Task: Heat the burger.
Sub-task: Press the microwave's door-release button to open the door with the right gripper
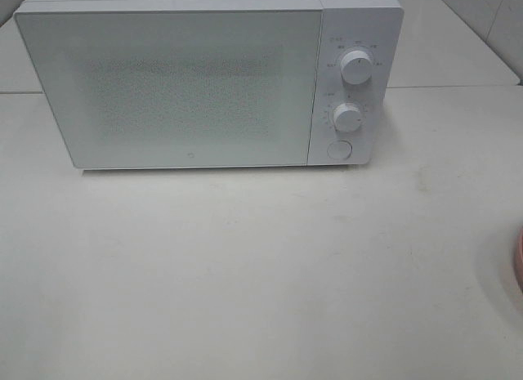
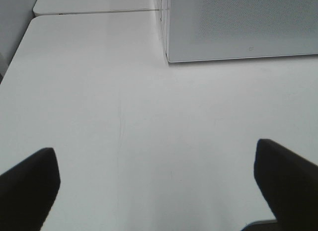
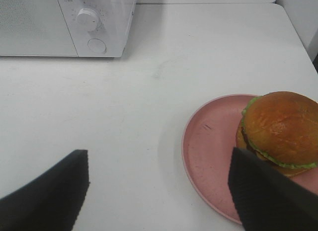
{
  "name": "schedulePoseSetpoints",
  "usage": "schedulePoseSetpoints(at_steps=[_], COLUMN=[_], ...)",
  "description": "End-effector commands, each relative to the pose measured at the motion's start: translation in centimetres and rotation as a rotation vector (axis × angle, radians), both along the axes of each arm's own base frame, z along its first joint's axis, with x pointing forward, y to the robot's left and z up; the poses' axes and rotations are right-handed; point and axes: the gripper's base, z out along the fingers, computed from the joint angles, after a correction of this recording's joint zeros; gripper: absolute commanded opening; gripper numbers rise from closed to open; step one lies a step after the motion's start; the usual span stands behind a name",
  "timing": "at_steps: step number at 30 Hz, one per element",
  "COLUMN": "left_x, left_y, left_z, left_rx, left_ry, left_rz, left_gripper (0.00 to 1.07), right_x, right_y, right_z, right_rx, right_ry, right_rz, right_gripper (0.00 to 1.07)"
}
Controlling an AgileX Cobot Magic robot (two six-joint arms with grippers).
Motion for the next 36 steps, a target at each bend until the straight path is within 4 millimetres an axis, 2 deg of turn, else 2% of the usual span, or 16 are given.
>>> schedulePoseSetpoints(at_steps=[1,19,24,29,32,36], left_x=[-0.3,-0.3,-0.3,-0.3,-0.3,-0.3], left_y=[0.0,0.0,0.0,0.0,0.0,0.0], left_z=[0.1,0.1,0.1,0.1,0.1,0.1], left_rx=[0.000,0.000,0.000,0.000,0.000,0.000], left_ry=[-0.031,-0.031,-0.031,-0.031,-0.031,-0.031], left_rz=[0.001,0.001,0.001,0.001,0.001,0.001], left_gripper=[1.00,1.00,1.00,1.00,1.00,1.00], right_x=[-0.3,-0.3,-0.4,0.6,2.1,2.9], right_y=[0.0,0.0,0.0,0.1,0.3,0.5], right_z=[0.1,0.1,0.8,1.5,1.9,2.1], right_rx=[0.011,0.012,0.017,0.022,0.028,0.026], right_ry=[-0.039,-0.040,-0.082,-0.081,-0.056,-0.053], right_rz=[-0.003,-0.004,-0.003,-0.004,-0.007,-0.005], right_gripper=[0.76,0.76,0.76,0.76,0.76,0.76])
